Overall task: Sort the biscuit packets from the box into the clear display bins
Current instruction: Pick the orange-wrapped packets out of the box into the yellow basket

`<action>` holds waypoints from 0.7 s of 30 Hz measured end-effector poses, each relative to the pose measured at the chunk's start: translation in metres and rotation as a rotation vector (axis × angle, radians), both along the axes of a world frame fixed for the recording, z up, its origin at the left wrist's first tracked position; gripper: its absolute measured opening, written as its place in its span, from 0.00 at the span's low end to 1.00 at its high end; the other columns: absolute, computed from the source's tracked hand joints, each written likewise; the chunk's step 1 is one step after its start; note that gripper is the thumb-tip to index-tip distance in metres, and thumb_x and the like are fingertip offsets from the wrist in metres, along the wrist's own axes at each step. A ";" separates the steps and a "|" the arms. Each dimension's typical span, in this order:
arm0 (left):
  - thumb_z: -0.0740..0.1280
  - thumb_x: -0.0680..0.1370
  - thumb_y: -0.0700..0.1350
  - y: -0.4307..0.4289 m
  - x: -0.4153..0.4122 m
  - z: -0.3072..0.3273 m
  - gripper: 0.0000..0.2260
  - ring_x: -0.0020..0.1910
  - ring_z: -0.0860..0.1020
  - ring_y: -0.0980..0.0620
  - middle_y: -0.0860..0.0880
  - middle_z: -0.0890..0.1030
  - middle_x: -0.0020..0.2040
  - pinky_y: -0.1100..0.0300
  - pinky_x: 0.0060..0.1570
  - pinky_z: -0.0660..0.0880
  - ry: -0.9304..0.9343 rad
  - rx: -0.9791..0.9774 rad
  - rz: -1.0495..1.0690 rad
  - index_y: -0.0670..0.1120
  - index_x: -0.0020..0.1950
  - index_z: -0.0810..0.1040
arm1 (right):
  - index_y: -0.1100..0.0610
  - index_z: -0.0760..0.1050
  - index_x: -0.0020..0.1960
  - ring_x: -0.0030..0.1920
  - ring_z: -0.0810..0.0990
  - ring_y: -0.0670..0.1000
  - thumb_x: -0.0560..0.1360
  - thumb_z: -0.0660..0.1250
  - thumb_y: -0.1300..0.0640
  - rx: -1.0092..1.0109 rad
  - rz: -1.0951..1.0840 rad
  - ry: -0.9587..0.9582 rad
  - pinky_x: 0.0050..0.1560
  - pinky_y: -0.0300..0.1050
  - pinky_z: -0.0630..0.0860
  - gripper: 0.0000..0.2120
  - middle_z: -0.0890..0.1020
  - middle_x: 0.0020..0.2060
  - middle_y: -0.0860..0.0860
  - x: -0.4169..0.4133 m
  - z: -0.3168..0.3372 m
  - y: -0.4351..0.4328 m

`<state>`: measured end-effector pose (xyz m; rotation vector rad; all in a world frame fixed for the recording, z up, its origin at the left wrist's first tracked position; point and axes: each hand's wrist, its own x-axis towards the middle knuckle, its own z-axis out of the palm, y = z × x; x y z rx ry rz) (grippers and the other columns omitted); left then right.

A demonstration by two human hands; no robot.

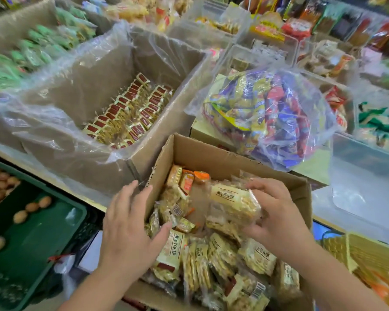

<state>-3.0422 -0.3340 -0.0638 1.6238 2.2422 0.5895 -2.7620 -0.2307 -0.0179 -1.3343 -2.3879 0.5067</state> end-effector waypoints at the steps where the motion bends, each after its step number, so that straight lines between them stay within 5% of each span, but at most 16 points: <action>1: 0.71 0.73 0.62 0.008 0.004 0.004 0.33 0.74 0.63 0.47 0.51 0.65 0.75 0.44 0.71 0.65 -0.038 0.043 -0.036 0.55 0.74 0.66 | 0.52 0.84 0.53 0.61 0.73 0.50 0.59 0.84 0.61 -0.003 -0.028 0.046 0.61 0.46 0.71 0.24 0.74 0.57 0.38 0.012 0.011 -0.007; 6: 0.73 0.76 0.54 0.086 0.029 0.000 0.27 0.69 0.71 0.51 0.52 0.72 0.70 0.60 0.65 0.66 -0.205 -0.059 -0.219 0.50 0.73 0.73 | 0.44 0.81 0.50 0.64 0.71 0.42 0.63 0.74 0.46 -0.077 -0.024 0.100 0.61 0.34 0.70 0.15 0.73 0.60 0.35 0.052 0.035 -0.039; 9: 0.71 0.79 0.53 0.137 0.041 -0.028 0.26 0.69 0.73 0.45 0.45 0.72 0.71 0.56 0.66 0.67 -0.232 -0.289 -0.196 0.45 0.73 0.73 | 0.47 0.82 0.51 0.63 0.74 0.51 0.65 0.75 0.48 -0.068 0.119 -0.163 0.63 0.48 0.75 0.15 0.77 0.57 0.42 0.058 0.014 -0.049; 11: 0.68 0.80 0.56 0.155 0.043 -0.052 0.26 0.68 0.73 0.38 0.38 0.72 0.70 0.51 0.66 0.70 -0.069 -0.471 -0.200 0.41 0.72 0.72 | 0.44 0.81 0.54 0.66 0.74 0.54 0.67 0.69 0.41 -0.065 0.174 -0.367 0.62 0.54 0.77 0.18 0.78 0.57 0.45 0.053 -0.001 -0.055; 14: 0.70 0.76 0.61 0.156 0.044 -0.077 0.29 0.66 0.72 0.36 0.37 0.71 0.69 0.49 0.65 0.71 0.215 -0.592 -0.290 0.44 0.70 0.73 | 0.44 0.81 0.54 0.69 0.72 0.57 0.60 0.78 0.43 -0.117 0.136 -0.551 0.60 0.65 0.77 0.23 0.78 0.60 0.47 0.040 -0.017 -0.060; 18: 0.76 0.68 0.66 0.150 0.044 -0.096 0.37 0.64 0.73 0.37 0.40 0.65 0.70 0.48 0.65 0.73 0.328 -0.663 -0.280 0.47 0.70 0.75 | 0.46 0.80 0.53 0.75 0.65 0.63 0.58 0.81 0.46 -0.124 0.075 -0.641 0.69 0.80 0.57 0.25 0.77 0.64 0.52 0.028 -0.027 -0.060; 21: 0.79 0.66 0.62 0.143 0.043 -0.098 0.29 0.59 0.76 0.41 0.42 0.71 0.66 0.52 0.60 0.76 0.238 -0.642 -0.287 0.50 0.61 0.79 | 0.44 0.79 0.56 0.80 0.54 0.65 0.61 0.75 0.38 -0.148 0.134 -0.648 0.71 0.80 0.43 0.25 0.73 0.71 0.52 0.027 -0.023 -0.058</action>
